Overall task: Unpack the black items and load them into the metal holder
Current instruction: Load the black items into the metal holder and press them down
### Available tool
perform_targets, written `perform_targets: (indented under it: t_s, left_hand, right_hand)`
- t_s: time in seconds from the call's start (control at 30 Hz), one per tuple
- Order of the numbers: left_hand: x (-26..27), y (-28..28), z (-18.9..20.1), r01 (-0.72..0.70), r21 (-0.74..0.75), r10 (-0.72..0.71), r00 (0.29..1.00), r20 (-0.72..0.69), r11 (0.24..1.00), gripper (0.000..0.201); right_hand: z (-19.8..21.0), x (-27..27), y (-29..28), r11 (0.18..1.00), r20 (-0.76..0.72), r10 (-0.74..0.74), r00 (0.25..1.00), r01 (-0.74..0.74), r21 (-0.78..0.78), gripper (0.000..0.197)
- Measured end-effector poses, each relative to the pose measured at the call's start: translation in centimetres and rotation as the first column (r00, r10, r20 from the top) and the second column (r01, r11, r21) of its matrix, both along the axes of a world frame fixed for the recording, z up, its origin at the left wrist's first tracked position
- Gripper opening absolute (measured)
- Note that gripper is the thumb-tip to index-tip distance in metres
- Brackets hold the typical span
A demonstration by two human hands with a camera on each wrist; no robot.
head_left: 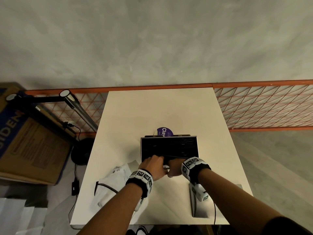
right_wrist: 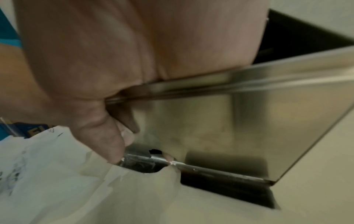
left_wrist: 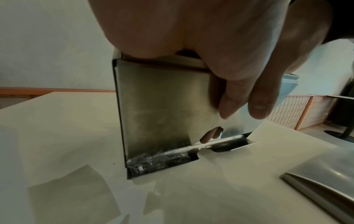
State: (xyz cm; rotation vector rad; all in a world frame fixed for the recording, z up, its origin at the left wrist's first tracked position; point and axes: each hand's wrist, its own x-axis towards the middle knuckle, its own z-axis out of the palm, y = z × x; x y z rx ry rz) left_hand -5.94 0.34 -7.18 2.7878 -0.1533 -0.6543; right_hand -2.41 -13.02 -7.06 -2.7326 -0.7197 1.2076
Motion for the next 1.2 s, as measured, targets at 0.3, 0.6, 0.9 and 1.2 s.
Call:
perform_targets:
  t_s: [0.3, 0.6, 0.9, 1.2]
  left_hand:
    - [1.3, -0.3, 0.3, 0.037, 0.115, -0.026, 0.995, -0.092, 0.993, 0.040]
    - [2.1, -0.4, 0.4, 0.011, 0.107, 0.001, 0.994, -0.110, 0.994, 0.043]
    - [1.3, -0.1, -0.3, -0.004, 0.079, 0.007, 0.999, -0.040, 0.997, 0.054]
    - [2.3, -0.3, 0.1, 0.031, 0.142, -0.018, 0.996, -0.092, 0.989, 0.046]
  right_hand:
    - [-0.1, 0.3, -1.7, 0.985, 0.041, -0.119, 0.992, 0.113, 0.131, 0.056]
    - [0.2, 1.0, -1.3, 0.995, 0.038, -0.085, 0.996, 0.083, 0.061, 0.049]
    - [0.7, 1.6, 0.4, 0.996, -0.071, 0.046, 0.996, -0.051, -0.070, 0.037]
    - [0.5, 1.3, -1.1, 0.999, 0.026, -0.002, 1.000, 0.000, 0.048, 0.046]
